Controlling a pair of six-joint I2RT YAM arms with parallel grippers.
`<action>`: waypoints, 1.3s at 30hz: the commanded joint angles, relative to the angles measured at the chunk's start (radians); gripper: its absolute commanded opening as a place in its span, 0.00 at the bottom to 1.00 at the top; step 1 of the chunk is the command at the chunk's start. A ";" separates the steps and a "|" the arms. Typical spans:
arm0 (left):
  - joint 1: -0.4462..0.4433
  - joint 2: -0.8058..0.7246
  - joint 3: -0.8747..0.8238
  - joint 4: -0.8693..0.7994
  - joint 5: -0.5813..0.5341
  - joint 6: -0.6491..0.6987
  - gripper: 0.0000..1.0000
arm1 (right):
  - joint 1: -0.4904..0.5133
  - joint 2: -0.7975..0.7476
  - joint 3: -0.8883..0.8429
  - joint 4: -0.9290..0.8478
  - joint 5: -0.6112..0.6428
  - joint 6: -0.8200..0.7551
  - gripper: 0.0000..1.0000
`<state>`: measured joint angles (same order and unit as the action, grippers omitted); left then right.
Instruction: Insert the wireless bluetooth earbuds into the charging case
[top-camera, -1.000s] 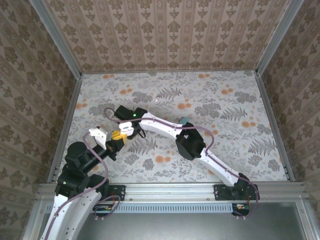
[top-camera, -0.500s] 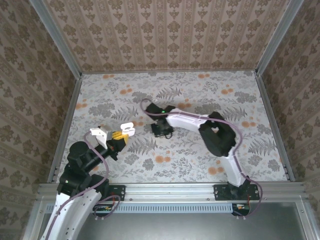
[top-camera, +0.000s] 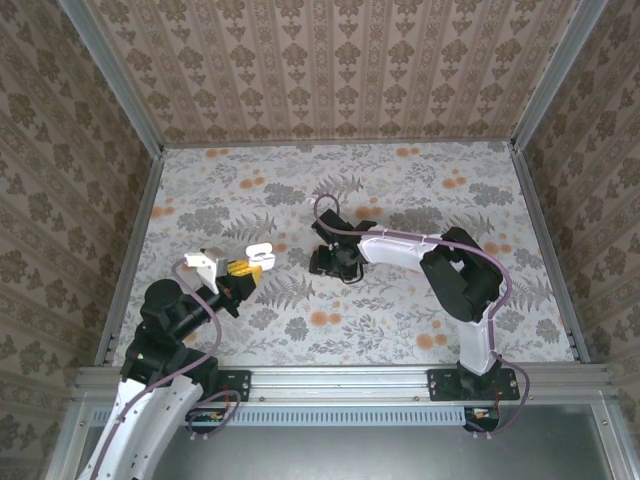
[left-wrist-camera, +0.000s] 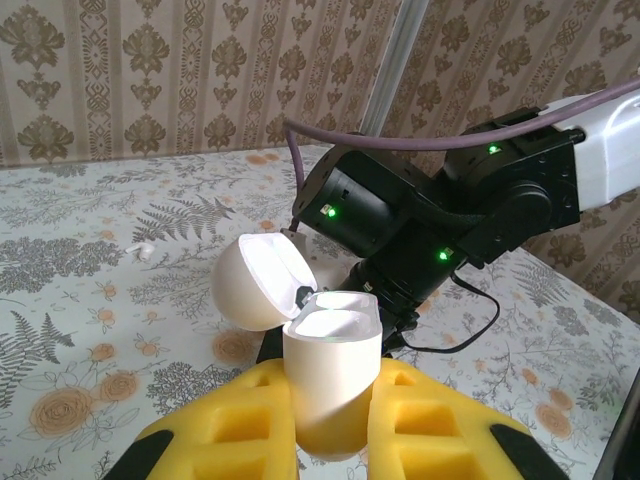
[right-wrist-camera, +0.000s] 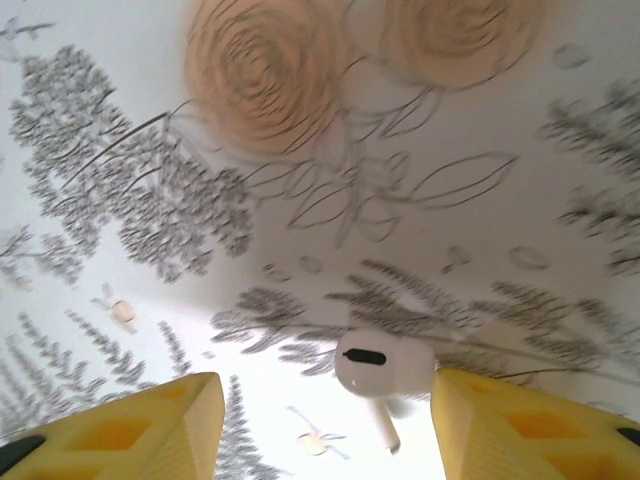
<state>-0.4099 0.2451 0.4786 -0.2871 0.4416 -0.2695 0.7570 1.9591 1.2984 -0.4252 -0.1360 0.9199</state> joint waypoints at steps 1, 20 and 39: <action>0.004 -0.002 0.024 0.013 0.014 -0.003 0.00 | 0.014 -0.055 -0.014 0.026 -0.097 0.060 0.59; 0.003 0.017 -0.023 0.080 0.023 -0.011 0.00 | 0.011 -0.101 -0.047 -0.048 -0.031 0.054 0.59; 0.003 0.026 -0.056 0.104 0.033 0.012 0.00 | -0.006 0.072 0.090 -0.100 0.004 0.033 0.55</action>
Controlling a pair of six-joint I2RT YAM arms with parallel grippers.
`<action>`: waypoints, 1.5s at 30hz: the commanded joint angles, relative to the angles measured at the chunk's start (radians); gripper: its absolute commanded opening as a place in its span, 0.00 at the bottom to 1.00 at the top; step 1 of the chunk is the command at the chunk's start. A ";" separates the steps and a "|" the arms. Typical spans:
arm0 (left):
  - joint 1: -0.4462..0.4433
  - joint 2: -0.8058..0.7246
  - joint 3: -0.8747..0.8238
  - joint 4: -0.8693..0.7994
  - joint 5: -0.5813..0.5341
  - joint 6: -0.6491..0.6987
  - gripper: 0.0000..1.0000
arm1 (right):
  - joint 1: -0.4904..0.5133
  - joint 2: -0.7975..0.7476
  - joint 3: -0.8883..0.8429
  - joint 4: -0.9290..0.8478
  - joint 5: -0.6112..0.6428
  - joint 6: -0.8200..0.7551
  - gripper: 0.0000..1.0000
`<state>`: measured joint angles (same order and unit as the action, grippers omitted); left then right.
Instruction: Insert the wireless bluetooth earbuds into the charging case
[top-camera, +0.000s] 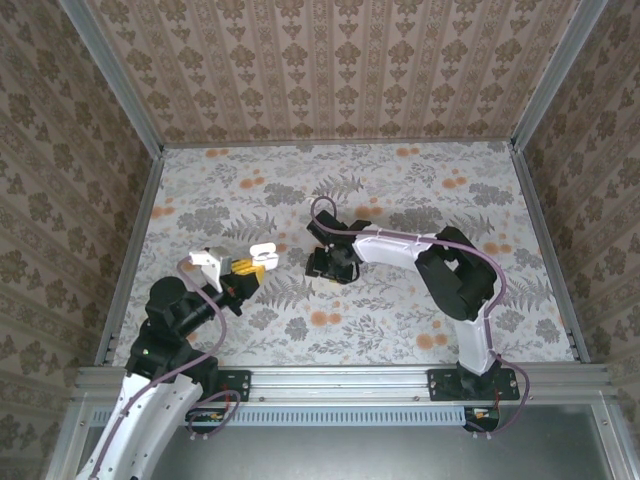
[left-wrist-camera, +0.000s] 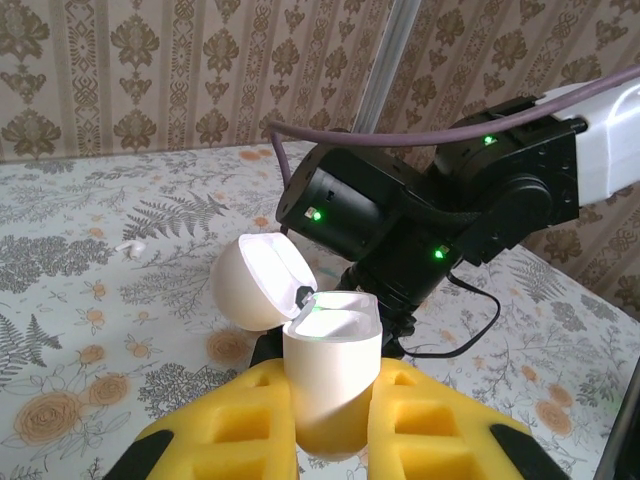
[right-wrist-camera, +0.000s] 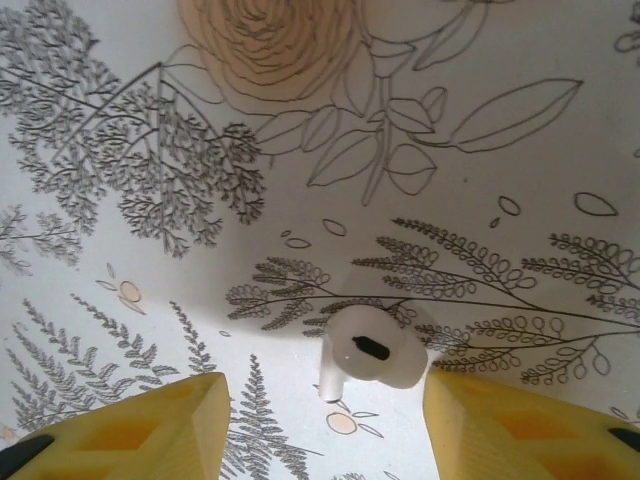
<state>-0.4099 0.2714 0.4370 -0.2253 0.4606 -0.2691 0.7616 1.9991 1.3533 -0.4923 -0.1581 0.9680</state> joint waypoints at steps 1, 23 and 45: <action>0.004 0.001 -0.018 0.046 0.014 0.012 0.00 | -0.012 0.037 0.043 -0.038 0.031 -0.019 0.54; 0.003 0.034 -0.031 0.067 0.024 0.034 0.00 | -0.035 0.115 0.143 -0.171 0.091 -0.094 0.49; 0.003 0.032 -0.029 0.051 0.039 0.036 0.00 | -0.020 0.112 0.207 -0.218 0.159 -0.181 0.32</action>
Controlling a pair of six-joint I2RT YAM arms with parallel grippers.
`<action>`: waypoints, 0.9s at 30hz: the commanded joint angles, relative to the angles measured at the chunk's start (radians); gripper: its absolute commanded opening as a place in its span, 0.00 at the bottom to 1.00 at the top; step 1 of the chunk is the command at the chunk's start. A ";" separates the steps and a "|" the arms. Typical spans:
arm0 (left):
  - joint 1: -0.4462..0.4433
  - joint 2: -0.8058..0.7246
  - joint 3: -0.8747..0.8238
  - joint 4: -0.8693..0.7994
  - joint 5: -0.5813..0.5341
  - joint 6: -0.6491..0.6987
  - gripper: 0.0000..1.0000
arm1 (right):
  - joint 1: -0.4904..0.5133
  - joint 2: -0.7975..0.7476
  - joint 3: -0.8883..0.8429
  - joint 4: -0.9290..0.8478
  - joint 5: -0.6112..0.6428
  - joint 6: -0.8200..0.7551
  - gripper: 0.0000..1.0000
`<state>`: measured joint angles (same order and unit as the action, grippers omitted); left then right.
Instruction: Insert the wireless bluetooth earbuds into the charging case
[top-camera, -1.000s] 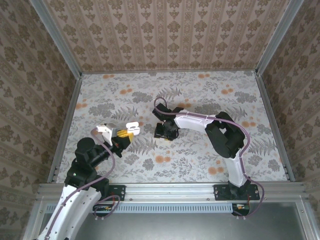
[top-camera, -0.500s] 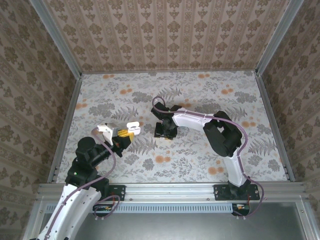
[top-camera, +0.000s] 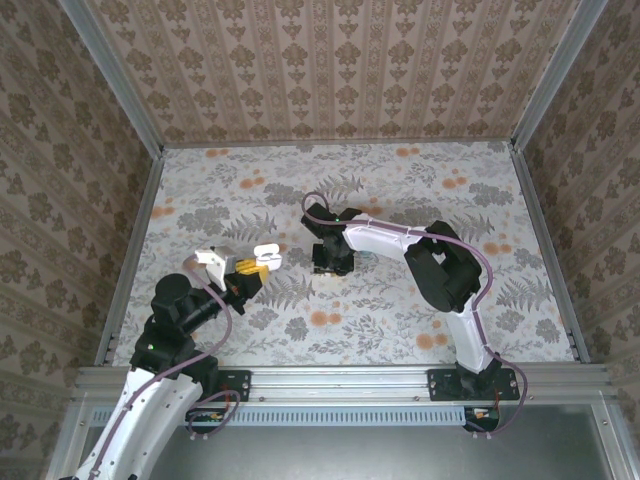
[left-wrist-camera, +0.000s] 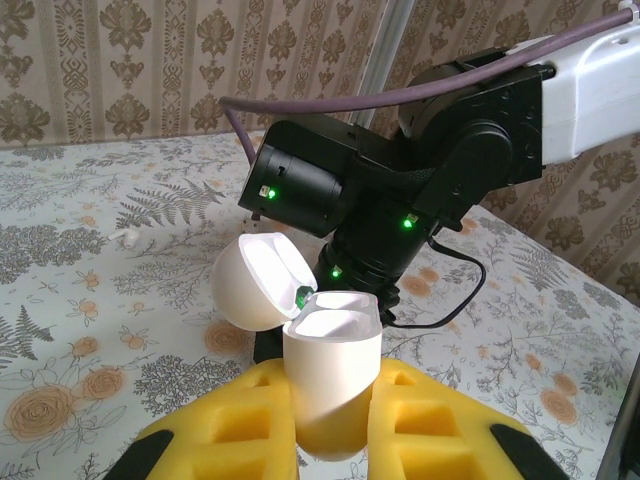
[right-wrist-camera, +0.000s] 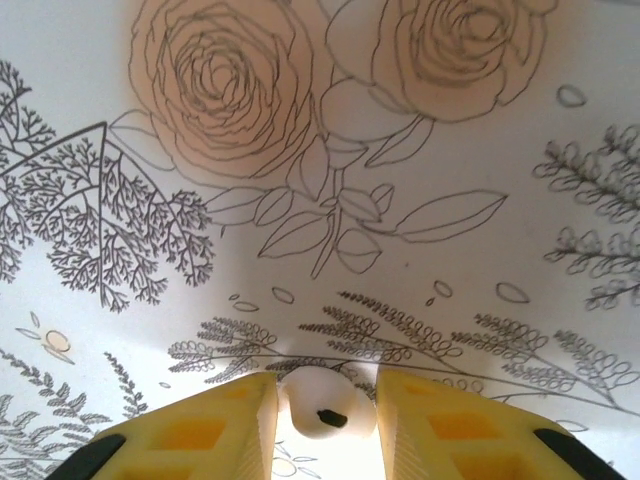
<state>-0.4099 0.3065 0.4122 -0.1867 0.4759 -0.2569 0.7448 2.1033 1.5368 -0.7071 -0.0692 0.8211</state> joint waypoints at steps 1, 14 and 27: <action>0.003 -0.003 -0.004 0.013 0.024 0.022 0.00 | -0.001 0.001 0.023 -0.006 0.080 -0.041 0.31; 0.003 -0.001 -0.012 0.030 0.020 0.018 0.00 | 0.014 -0.087 -0.040 0.021 0.128 -0.083 0.26; 0.003 0.019 -0.010 0.050 0.033 -0.004 0.00 | 0.014 -0.112 -0.085 0.064 0.073 -0.157 0.29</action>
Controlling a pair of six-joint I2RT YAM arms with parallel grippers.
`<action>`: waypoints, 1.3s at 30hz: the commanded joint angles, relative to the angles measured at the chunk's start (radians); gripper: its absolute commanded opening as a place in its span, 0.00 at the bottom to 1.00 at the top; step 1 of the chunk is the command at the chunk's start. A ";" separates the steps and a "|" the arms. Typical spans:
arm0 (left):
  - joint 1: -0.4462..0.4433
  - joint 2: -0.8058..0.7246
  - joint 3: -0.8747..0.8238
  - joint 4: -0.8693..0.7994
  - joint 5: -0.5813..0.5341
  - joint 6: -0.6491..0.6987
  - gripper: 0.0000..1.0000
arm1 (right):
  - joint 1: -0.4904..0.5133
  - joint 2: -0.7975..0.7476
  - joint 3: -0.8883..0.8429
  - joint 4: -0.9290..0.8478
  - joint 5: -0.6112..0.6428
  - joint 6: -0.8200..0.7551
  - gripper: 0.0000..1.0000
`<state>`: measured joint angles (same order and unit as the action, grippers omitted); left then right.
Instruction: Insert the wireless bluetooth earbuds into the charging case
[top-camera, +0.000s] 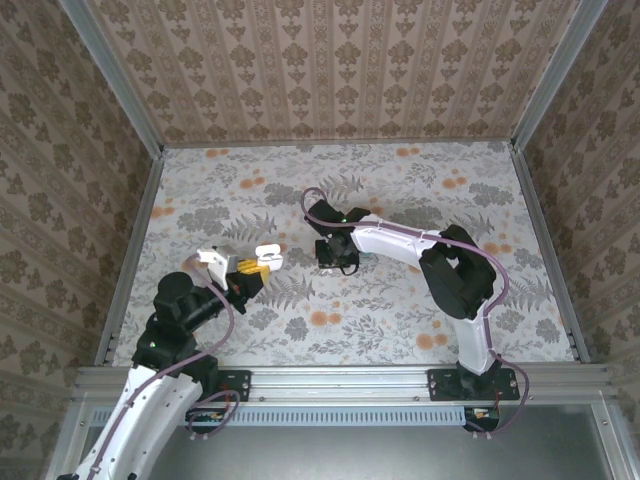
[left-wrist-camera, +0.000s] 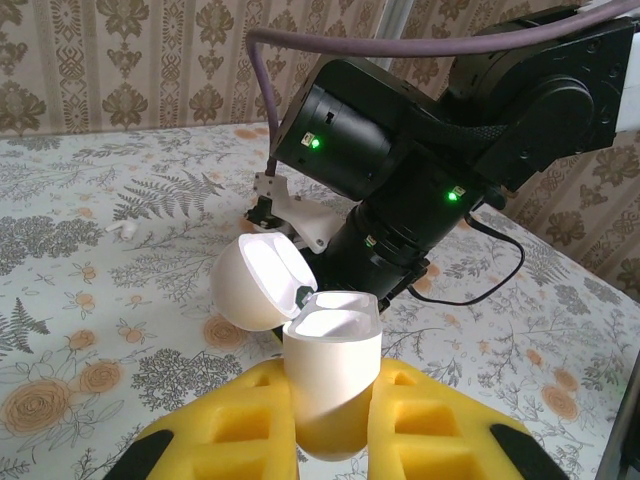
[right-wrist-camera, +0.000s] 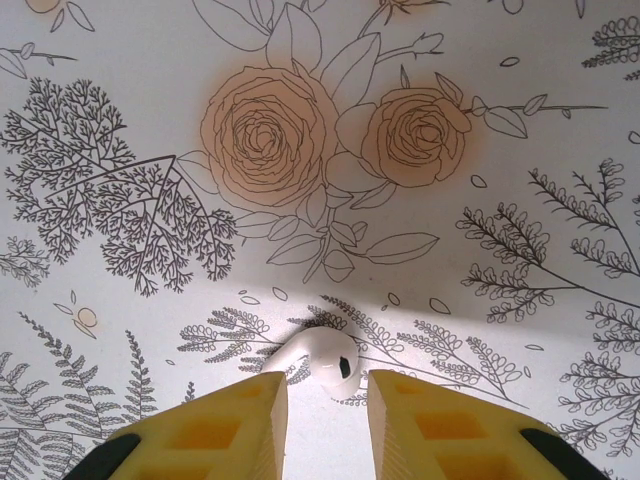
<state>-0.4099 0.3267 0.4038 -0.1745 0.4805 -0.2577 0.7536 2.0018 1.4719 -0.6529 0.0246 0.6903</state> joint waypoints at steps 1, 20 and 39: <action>0.003 0.000 -0.002 0.038 0.030 -0.005 0.00 | 0.006 -0.007 -0.019 0.009 -0.021 -0.026 0.30; 0.002 0.000 0.001 0.021 0.029 0.003 0.00 | 0.004 0.098 0.052 -0.040 0.026 -0.093 0.29; 0.002 0.023 -0.011 0.040 0.034 0.006 0.00 | 0.004 0.000 0.044 -0.075 0.063 -0.190 0.18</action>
<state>-0.4099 0.3458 0.4030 -0.1711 0.4946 -0.2577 0.7536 2.0735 1.5185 -0.6720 0.0391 0.5411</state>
